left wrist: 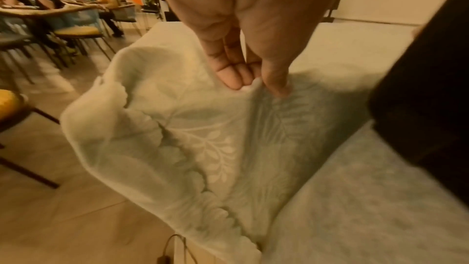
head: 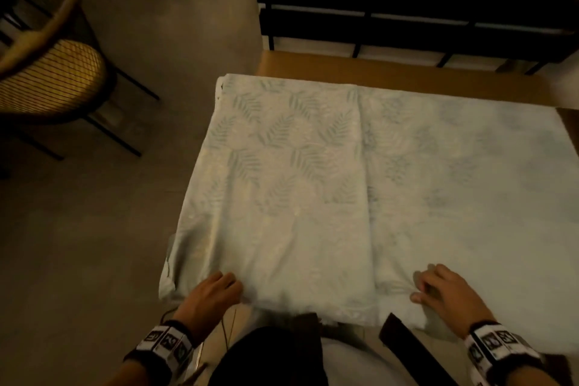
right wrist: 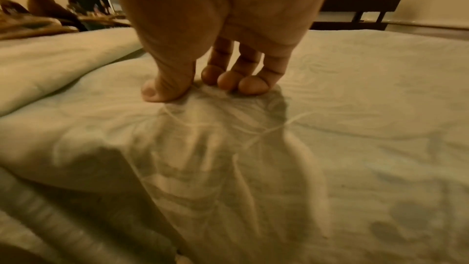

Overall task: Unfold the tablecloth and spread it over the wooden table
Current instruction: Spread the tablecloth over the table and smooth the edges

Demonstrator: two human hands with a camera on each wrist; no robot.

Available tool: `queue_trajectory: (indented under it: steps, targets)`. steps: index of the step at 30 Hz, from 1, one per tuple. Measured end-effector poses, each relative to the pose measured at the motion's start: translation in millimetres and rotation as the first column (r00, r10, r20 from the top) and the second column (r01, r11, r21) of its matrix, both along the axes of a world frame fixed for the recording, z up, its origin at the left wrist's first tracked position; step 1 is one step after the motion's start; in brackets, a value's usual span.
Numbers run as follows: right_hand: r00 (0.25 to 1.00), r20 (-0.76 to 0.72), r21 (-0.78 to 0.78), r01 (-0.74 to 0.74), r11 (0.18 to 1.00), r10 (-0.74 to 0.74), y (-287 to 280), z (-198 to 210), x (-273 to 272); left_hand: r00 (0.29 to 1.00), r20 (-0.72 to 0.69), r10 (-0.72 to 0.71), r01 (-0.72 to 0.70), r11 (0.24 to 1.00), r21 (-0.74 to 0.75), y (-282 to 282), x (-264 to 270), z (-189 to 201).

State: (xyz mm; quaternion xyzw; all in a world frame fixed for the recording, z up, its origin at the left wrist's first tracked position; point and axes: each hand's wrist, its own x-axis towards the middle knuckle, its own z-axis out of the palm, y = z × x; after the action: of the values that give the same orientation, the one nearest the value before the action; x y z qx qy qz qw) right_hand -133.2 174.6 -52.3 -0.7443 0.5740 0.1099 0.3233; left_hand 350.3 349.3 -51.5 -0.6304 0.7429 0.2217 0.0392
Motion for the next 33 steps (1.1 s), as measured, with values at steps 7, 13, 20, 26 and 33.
queue_trajectory:
  steps: [7, 13, 20, 26, 33]
  targets:
    - [0.999, 0.037, 0.001, 0.02, 1.0, -0.02, 7, 1, -19, 0.964, 0.116, 0.239, -0.243, 0.97, 0.02, 6, 43, 17]
    - [0.995, -0.089, 0.07, -0.043, 0.997, 0.049, 22, 19, 3, 0.887, 0.235, 0.398, -0.432, 0.895, 0.112, -16, 42, 39]
    - [0.996, -0.077, 0.219, 0.071, 0.973, -0.055, -15, 39, 26, 0.823, 0.265, 0.503, -0.556, 0.809, 0.191, -75, 67, 42]
    - [0.987, 0.002, -0.046, 0.159, 0.986, -0.159, -156, 44, 69, 0.887, 0.11, 0.449, -0.454, 0.89, 0.034, -221, 99, 41]
    - [0.965, -0.059, -0.336, 0.22, 0.916, -0.254, -374, 24, 143, 0.893, -0.019, 0.45, -0.443, 0.87, -0.215, -447, 170, 9]
